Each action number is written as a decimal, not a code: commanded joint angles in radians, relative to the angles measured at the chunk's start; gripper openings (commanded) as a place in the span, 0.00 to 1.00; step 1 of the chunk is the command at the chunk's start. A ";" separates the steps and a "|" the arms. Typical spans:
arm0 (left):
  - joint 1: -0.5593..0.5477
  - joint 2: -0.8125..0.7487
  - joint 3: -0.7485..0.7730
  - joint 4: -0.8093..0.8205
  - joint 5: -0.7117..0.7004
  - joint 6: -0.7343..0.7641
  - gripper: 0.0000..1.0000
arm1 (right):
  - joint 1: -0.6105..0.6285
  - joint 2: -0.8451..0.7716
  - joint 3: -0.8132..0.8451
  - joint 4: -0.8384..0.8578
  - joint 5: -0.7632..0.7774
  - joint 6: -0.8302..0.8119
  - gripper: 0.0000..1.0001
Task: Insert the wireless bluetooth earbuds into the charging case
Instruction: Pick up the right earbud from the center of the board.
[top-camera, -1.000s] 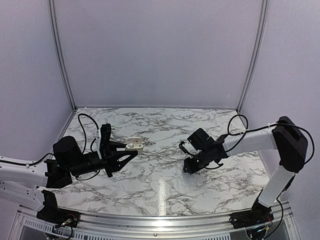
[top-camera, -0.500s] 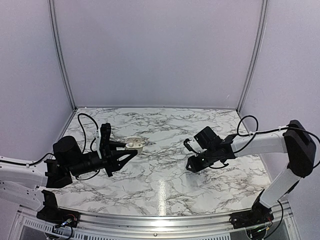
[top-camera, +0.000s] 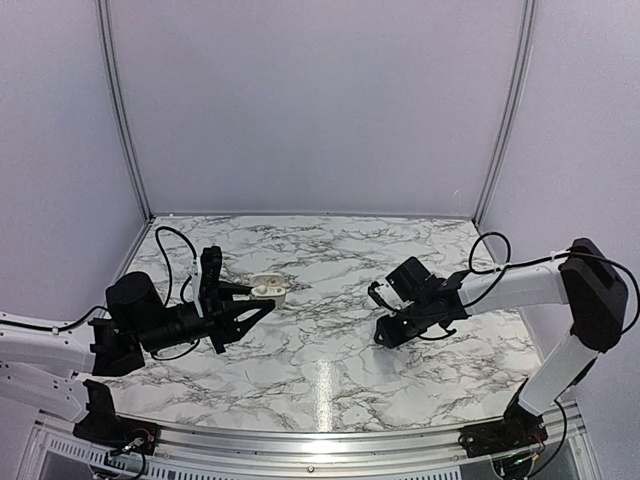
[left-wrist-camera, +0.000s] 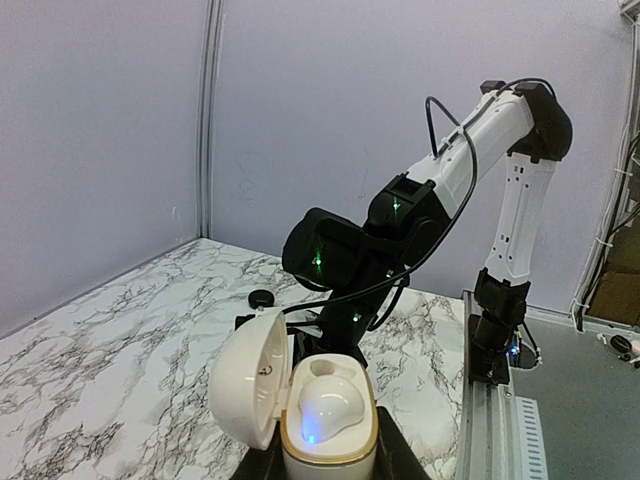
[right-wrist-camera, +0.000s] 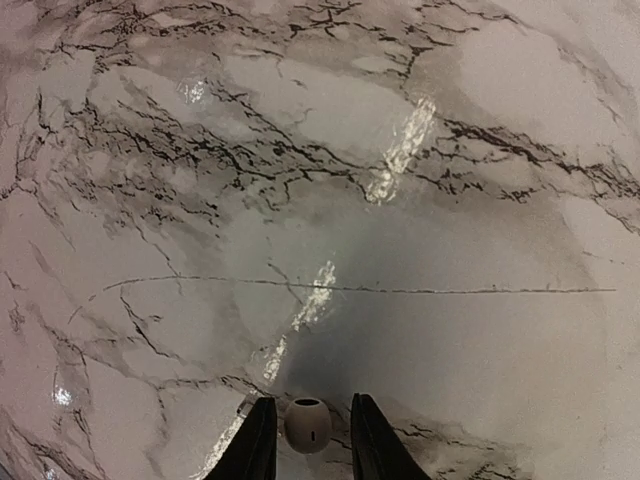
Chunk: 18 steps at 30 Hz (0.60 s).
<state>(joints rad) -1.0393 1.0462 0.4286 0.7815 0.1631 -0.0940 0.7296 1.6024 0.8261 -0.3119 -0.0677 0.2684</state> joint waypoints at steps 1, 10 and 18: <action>0.005 -0.012 0.002 0.020 -0.005 0.001 0.00 | -0.009 0.019 -0.008 -0.001 0.017 0.005 0.27; 0.007 -0.003 0.008 0.019 -0.003 0.004 0.00 | -0.008 0.014 -0.021 0.008 -0.006 0.012 0.23; 0.007 -0.003 0.003 0.019 -0.001 0.004 0.00 | -0.007 0.001 -0.028 0.014 -0.014 0.011 0.15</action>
<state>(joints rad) -1.0393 1.0466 0.4286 0.7815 0.1635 -0.0937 0.7296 1.6150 0.8070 -0.2985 -0.0711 0.2726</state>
